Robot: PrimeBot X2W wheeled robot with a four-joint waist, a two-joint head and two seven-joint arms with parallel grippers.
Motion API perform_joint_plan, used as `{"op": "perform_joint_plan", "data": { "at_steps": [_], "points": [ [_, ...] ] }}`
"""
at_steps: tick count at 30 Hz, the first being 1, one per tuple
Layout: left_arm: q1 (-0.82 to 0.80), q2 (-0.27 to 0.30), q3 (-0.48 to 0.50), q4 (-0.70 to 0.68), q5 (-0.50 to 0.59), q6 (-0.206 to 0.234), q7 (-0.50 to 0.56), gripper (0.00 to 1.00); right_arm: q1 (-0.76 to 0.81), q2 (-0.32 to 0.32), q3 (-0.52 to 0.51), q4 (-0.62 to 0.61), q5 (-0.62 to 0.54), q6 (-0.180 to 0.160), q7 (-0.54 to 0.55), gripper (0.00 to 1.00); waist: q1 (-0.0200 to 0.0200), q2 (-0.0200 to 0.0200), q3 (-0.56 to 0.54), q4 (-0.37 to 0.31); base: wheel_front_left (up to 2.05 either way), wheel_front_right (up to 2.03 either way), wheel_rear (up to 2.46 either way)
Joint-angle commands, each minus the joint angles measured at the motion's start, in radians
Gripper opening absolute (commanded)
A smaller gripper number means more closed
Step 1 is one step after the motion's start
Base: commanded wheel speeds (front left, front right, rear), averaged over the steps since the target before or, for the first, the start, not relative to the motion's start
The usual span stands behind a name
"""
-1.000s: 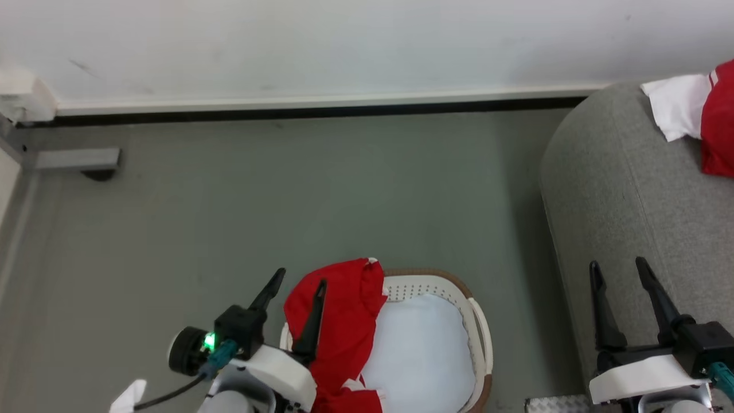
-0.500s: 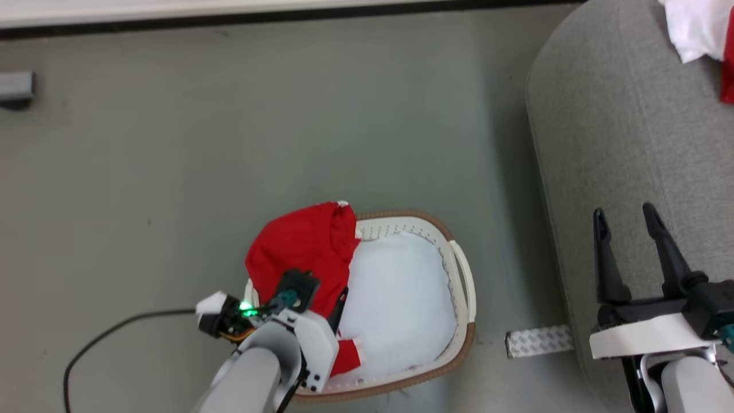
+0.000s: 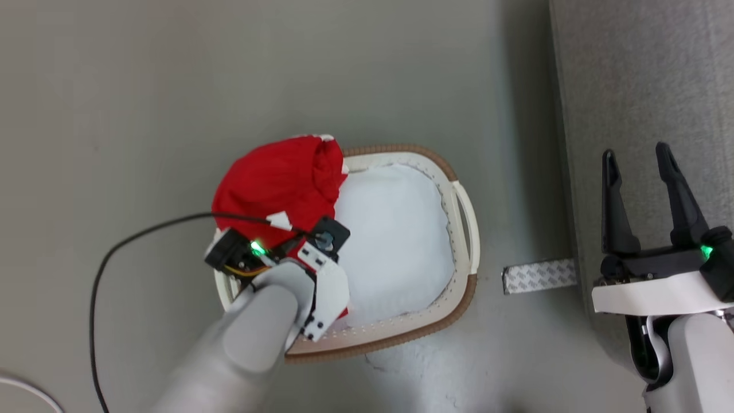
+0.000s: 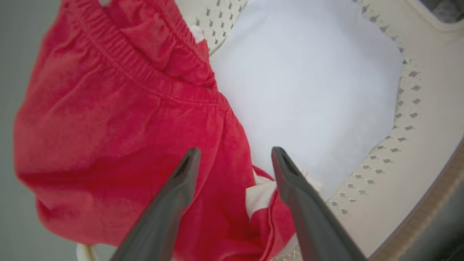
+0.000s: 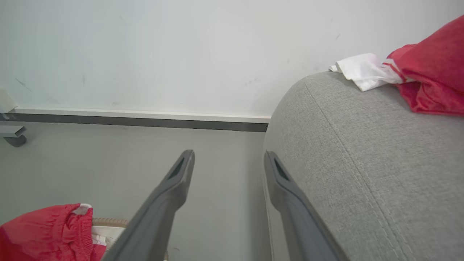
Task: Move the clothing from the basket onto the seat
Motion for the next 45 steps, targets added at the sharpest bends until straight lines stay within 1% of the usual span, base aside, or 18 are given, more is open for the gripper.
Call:
{"op": "perform_joint_plan", "data": {
  "at_steps": [1,5,12,20,22,23,24,26,27,28,29,30,31,32,33,34,40,45],
  "points": [
    [-0.037,0.006,-0.009,0.026,0.009,0.011,0.017,1.0,-0.024,-0.001,0.002,-0.016,0.014,-0.003,0.001,1.0,-0.0002,-0.0001,0.064,-0.014,0.0,0.0,0.0],
    [-0.093,0.006,-0.023,0.077,-0.001,0.024,0.027,1.0,-0.04,-0.001,0.008,-0.032,0.04,-0.003,0.001,1.0,-0.0002,-0.0001,0.115,-0.028,0.0,0.0,0.0],
    [-0.159,0.006,-0.036,0.127,-0.029,0.047,0.006,1.0,-0.051,0.0,0.016,-0.045,0.093,-0.003,0.001,1.0,-0.0002,-0.0001,0.179,-0.047,0.0,0.0,0.0],
    [-0.218,0.007,-0.037,0.211,-0.047,0.067,-0.024,1.0,-0.052,0.0,0.018,-0.053,0.167,-0.003,0.001,1.0,-0.0002,-0.0001,0.219,-0.069,0.0,0.0,0.0],
    [-0.229,0.007,-0.038,0.227,-0.05,0.064,-0.029,1.0,-0.046,0.0,0.013,-0.054,0.175,-0.003,0.001,1.0,-0.0002,-0.0001,0.226,-0.073,0.0,0.0,0.0],
    [-0.234,0.007,-0.039,0.234,-0.051,0.062,-0.032,0.96,-0.045,0.0,0.012,-0.055,0.176,-0.003,0.001,1.0,-0.0002,-0.0001,0.23,-0.075,0.0,0.0,0.0],
    [-0.238,0.007,-0.041,0.24,-0.053,0.061,-0.035,0.84,-0.044,0.0,0.01,-0.056,0.179,-0.003,0.001,1.0,-0.0002,-0.0001,0.234,-0.077,0.0,0.0,0.0],
    [-0.245,0.007,-0.044,0.25,-0.055,0.06,-0.039,0.66,-0.043,0.0,0.007,-0.059,0.182,-0.003,0.001,1.0,-0.0002,-0.0001,0.241,-0.08,0.0,0.0,0.0],
    [-0.245,0.007,-0.044,0.25,-0.055,0.06,-0.039,0.66,-0.043,0.0,0.007,-0.059,0.182,-0.003,0.001,1.0,-0.0002,-0.0001,0.241,-0.08,0.0,0.0,0.0],
    [-0.25,0.007,-0.046,0.255,-0.057,0.063,-0.041,0.55,-0.043,0.0,0.007,-0.061,0.184,-0.003,0.001,1.0,-0.0002,-0.0001,0.245,-0.081,0.0,0.0,0.0],
    [-0.254,0.007,-0.049,0.261,-0.057,0.062,-0.042,0.47,-0.043,0.0,0.008,-0.063,0.186,-0.003,0.001,1.0,-0.0002,-0.0001,0.249,-0.084,0.0,0.0,0.0],
    [-0.256,0.007,-0.051,0.265,-0.057,0.062,-0.044,0.45,-0.043,0.0,0.011,-0.065,0.183,-0.003,0.001,1.0,-0.0002,-0.0001,0.252,-0.086,0.0,0.0,0.0],
    [-0.259,0.007,-0.054,0.269,-0.058,0.061,-0.048,0.39,-0.041,0.0,0.013,-0.066,0.18,-0.003,0.001,1.0,-0.0002,-0.0001,0.255,-0.088,0.0,0.0,0.0],
    [-0.261,0.007,-0.057,0.272,-0.059,0.06,-0.052,0.31,-0.037,0.0,0.015,-0.069,0.18,-0.003,0.001,1.0,-0.0002,-0.0001,0.257,-0.088,0.0,0.0,0.0],
    [-0.263,0.007,-0.059,0.274,-0.062,0.058,-0.056,0.18,-0.031,0.0,0.015,-0.071,0.182,-0.003,0.001,1.0,-0.0002,-0.0001,0.257,-0.088,0.0,0.0,0.0],
    [-0.265,0.007,-0.06,0.274,-0.064,0.056,-0.063,0.0,-0.026,0.0,0.013,-0.072,0.185,-0.003,0.001,1.0,-0.0002,-0.0001,0.258,-0.086,0.0,0.0,0.0],
    [-0.239,0.006,-0.071,0.252,-0.1,0.036,-0.09,0.0,-0.006,-0.002,-0.015,-0.057,0.181,-0.003,0.001,1.0,-0.0002,-0.0001,0.221,-0.066,0.0,0.0,0.0],
    [-0.17,0.006,-0.074,0.21,-0.167,0.035,-0.129,0.0,0.014,-0.001,-0.02,-0.025,0.163,-0.003,0.001,1.0,-0.0002,-0.0001,0.125,-0.033,0.0,0.0,0.0]
  ]
}}
